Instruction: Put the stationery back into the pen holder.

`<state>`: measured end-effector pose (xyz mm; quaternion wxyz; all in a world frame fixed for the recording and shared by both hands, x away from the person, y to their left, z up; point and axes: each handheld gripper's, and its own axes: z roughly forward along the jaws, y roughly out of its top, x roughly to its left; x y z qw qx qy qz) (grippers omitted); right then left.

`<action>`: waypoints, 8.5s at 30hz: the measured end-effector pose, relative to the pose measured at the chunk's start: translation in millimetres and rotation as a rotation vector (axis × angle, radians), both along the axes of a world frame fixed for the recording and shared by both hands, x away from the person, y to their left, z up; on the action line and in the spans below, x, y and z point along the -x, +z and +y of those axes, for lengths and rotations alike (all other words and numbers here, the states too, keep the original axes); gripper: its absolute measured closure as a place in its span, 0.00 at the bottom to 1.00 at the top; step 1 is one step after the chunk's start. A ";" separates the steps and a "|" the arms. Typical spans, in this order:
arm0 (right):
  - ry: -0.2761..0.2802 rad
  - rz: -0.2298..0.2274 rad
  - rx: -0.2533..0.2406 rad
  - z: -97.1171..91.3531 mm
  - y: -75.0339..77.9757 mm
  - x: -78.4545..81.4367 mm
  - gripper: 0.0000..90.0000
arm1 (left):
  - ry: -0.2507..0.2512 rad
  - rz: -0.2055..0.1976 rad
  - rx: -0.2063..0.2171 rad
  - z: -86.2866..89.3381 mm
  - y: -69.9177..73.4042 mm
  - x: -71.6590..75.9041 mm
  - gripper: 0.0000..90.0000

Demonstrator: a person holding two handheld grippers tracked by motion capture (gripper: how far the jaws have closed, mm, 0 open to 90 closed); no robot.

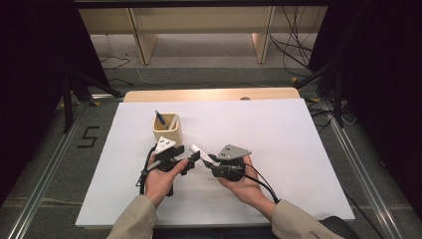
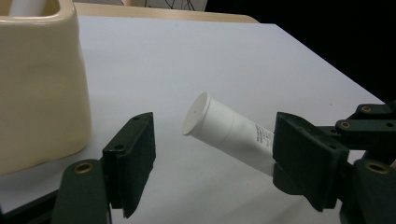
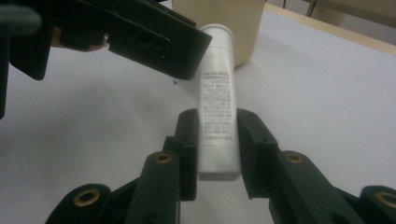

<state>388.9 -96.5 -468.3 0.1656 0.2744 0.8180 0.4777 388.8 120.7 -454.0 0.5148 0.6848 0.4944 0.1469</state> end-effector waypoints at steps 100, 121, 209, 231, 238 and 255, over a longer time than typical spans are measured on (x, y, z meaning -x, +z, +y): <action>-0.003 0.095 -0.008 -6.2 -2.3 -7.8 0.34 | -0.061 -0.082 0.084 -1.5 3.4 -0.6 0.75; -0.010 0.111 0.011 -31.3 -0.1 -10.8 0.29 | -0.003 -0.133 -0.006 24.4 15.6 3.4 0.75; -0.112 0.115 0.019 -114.0 -0.6 2.5 0.27 | 0.112 -0.227 -0.078 59.9 49.2 -10.3 0.75; -0.128 0.119 0.018 -120.9 -1.8 2.7 0.27 | 0.123 -0.260 -0.073 61.9 63.1 -16.8 0.75; -0.134 0.121 0.019 -122.3 -1.9 2.7 0.26 | 0.128 -0.266 -0.066 62.0 66.3 -19.5 0.75; -0.135 0.123 0.019 -123.3 -2.7 2.4 0.26 | 0.150 -0.283 -0.066 65.1 73.6 -25.3 0.75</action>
